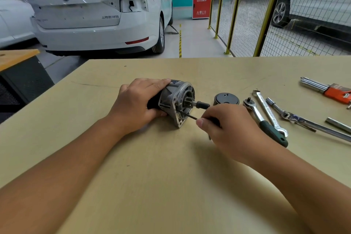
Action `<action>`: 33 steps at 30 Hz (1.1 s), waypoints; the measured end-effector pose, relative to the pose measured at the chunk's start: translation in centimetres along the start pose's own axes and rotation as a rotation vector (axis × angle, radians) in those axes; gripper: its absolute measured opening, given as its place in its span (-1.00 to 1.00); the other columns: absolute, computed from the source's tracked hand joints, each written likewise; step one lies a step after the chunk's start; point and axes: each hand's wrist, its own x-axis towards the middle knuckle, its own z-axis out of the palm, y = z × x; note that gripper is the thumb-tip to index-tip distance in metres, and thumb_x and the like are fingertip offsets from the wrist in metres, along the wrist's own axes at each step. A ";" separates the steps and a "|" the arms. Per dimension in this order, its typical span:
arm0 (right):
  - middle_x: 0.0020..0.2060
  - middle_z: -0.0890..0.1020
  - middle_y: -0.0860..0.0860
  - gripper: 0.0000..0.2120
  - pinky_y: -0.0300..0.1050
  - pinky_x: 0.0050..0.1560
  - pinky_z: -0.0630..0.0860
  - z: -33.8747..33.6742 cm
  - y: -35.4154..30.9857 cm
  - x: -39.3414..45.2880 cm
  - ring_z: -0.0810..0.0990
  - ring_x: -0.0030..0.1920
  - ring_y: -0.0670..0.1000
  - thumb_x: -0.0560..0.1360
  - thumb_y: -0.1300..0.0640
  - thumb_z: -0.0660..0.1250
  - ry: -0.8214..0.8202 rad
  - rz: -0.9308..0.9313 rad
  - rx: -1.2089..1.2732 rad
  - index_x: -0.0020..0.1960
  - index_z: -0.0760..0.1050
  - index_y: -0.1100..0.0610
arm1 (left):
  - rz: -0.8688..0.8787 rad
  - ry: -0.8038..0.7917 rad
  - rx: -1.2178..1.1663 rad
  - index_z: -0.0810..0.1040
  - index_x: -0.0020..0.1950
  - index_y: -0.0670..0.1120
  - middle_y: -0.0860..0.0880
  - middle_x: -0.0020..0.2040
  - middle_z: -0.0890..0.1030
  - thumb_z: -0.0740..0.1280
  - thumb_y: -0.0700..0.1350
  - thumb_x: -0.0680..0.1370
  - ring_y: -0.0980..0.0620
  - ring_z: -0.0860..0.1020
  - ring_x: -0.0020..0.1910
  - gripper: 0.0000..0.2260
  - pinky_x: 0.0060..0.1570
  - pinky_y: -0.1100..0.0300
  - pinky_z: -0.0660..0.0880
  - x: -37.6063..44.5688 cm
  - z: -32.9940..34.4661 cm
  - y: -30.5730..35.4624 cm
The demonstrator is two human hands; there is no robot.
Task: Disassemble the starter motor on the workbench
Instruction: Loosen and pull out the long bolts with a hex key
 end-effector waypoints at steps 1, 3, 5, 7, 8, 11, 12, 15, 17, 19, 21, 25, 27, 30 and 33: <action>-0.31 0.63 0.03 -0.75 -0.07 -0.23 0.47 0.1 0.0 0.0 0.56 -0.28 -0.01 0.63 -0.01 0.31 0.013 0.000 0.016 -0.10 0.62 0.12 | 0.002 -0.001 0.001 0.46 0.55 0.04 0.04 0.41 0.58 0.67 0.02 0.36 -0.12 0.52 0.36 -0.21 0.16 -0.29 0.48 0.0 0.0 0.0; -0.36 0.61 0.02 -0.74 -0.15 -0.34 0.38 0.2 -0.1 0.0 0.46 -0.40 -0.08 0.63 0.00 0.31 0.059 0.002 0.059 -0.14 0.60 0.12 | 0.002 -0.001 0.000 0.46 0.55 0.05 0.04 0.41 0.58 0.67 0.02 0.36 -0.11 0.51 0.37 -0.21 0.16 -0.28 0.48 0.0 0.0 0.0; -0.39 0.59 0.01 -0.74 -0.25 -0.42 0.28 0.1 -0.1 0.0 0.39 -0.46 -0.11 0.62 0.00 0.33 0.086 0.005 0.075 -0.17 0.60 0.11 | 0.001 0.003 0.002 0.47 0.55 0.05 0.04 0.41 0.58 0.67 0.03 0.35 -0.11 0.51 0.36 -0.20 0.16 -0.27 0.47 0.0 0.0 0.0; -0.37 0.61 0.04 -0.74 -0.20 -0.41 0.29 0.0 0.0 0.1 0.39 -0.45 -0.10 0.62 0.01 0.34 0.064 0.003 0.061 -0.17 0.61 0.13 | 0.001 0.006 0.005 0.47 0.54 0.05 0.04 0.40 0.59 0.67 0.03 0.35 -0.12 0.52 0.36 -0.20 0.15 -0.27 0.47 -0.1 0.0 0.1; -0.36 0.62 0.05 -0.73 -0.17 -0.39 0.30 0.1 0.1 0.1 0.39 -0.44 -0.09 0.62 0.01 0.34 0.054 0.003 0.059 -0.17 0.61 0.14 | 0.002 0.007 0.005 0.48 0.54 0.04 0.03 0.40 0.59 0.68 0.02 0.34 -0.12 0.52 0.36 -0.21 0.15 -0.27 0.47 -0.1 0.0 0.2; -0.41 0.58 0.03 -0.74 -0.23 -0.42 0.28 0.1 0.4 0.1 0.39 -0.45 -0.11 0.61 0.03 0.35 0.065 -0.004 0.094 -0.19 0.61 0.14 | 0.009 0.010 0.003 0.49 0.53 0.03 0.02 0.39 0.60 0.68 0.02 0.34 -0.14 0.53 0.34 -0.21 0.13 -0.29 0.47 -0.1 0.0 0.2; -0.43 0.56 0.01 -0.74 -0.24 -0.41 0.29 0.1 0.4 0.1 0.40 -0.45 -0.12 0.61 0.04 0.36 0.077 -0.010 0.106 -0.20 0.61 0.13 | 0.011 0.011 0.000 0.49 0.53 0.02 0.02 0.39 0.60 0.68 0.02 0.34 -0.14 0.53 0.34 -0.21 0.12 -0.30 0.48 -0.1 0.0 0.3; -0.47 0.50 -0.04 -0.74 -0.28 -0.42 0.30 0.2 0.6 0.1 0.41 -0.45 -0.15 0.60 0.06 0.37 0.128 -0.026 0.130 -0.24 0.59 0.11 | 0.015 0.009 -0.011 0.49 0.53 0.02 0.02 0.38 0.61 0.66 0.06 0.34 -0.14 0.54 0.33 -0.22 0.10 -0.30 0.48 -0.1 -0.1 0.3; -0.48 0.50 -0.04 -0.75 -0.28 -0.41 0.33 0.1 0.7 0.1 0.42 -0.44 -0.14 0.59 0.06 0.38 0.134 -0.041 0.132 -0.24 0.59 0.09 | 0.013 0.001 -0.024 0.50 0.52 0.02 0.02 0.37 0.61 0.60 0.11 0.34 -0.14 0.54 0.32 -0.23 0.11 -0.30 0.48 -0.1 -0.2 0.4; -0.46 0.53 -0.02 -0.75 -0.26 -0.41 0.32 0.1 0.8 0.1 0.42 -0.44 -0.12 0.59 0.05 0.38 0.122 -0.062 0.127 -0.23 0.60 0.10 | -0.002 -0.018 -0.041 0.49 0.52 0.04 0.03 0.37 0.61 0.60 0.11 0.33 -0.13 0.53 0.33 -0.23 0.13 -0.30 0.48 -0.1 -0.3 0.5; -0.45 0.55 -0.01 -0.76 -0.26 -0.42 0.30 0.0 0.8 0.1 0.41 -0.44 -0.12 0.59 0.05 0.38 0.115 -0.083 0.121 -0.23 0.61 0.10 | -0.033 -0.043 -0.082 0.47 0.53 0.11 0.11 0.38 0.58 0.58 0.15 0.33 -0.06 0.50 0.36 -0.23 0.20 -0.30 0.44 -0.1 -0.5 0.6; -0.47 0.53 0.00 -0.75 -0.26 -0.42 0.31 0.0 0.9 0.2 0.41 -0.45 -0.11 0.58 0.05 0.39 0.129 -0.096 0.131 -0.24 0.62 0.11 | -0.093 -0.047 -0.242 0.45 0.48 0.26 0.36 0.32 0.52 0.38 0.33 0.41 0.06 0.45 0.37 -0.37 0.33 -0.31 0.35 -0.1 -0.7 0.7; -0.47 0.53 0.01 -0.74 -0.24 -0.43 0.29 0.1 1.0 0.2 0.40 -0.47 -0.10 0.58 0.05 0.39 0.136 -0.096 0.147 -0.26 0.60 0.11 | -0.102 -0.032 -0.272 0.46 0.46 0.28 0.41 0.29 0.50 0.34 0.34 0.46 0.05 0.46 0.36 -0.44 0.33 -0.33 0.35 -0.1 -0.7 0.8; -0.45 0.54 0.03 -0.73 -0.24 -0.45 0.28 0.2 1.1 0.2 0.38 -0.50 -0.11 0.57 0.04 0.39 0.139 -0.095 0.170 -0.28 0.59 0.10 | -0.121 -0.030 -0.279 0.50 0.45 0.26 0.37 0.31 0.53 0.32 0.37 0.48 0.04 0.46 0.36 -0.45 0.33 -0.33 0.36 0.0 -0.7 1.0; -0.40 0.55 0.02 -0.73 -0.24 -0.45 0.29 0.3 1.1 0.2 0.37 -0.50 -0.11 0.57 0.05 0.39 0.143 -0.101 0.188 -0.29 0.59 0.10 | -0.153 -0.035 -0.292 0.51 0.44 0.27 0.31 0.31 0.57 0.30 0.39 0.47 0.01 0.47 0.35 -0.45 0.33 -0.31 0.37 0.2 -0.8 1.2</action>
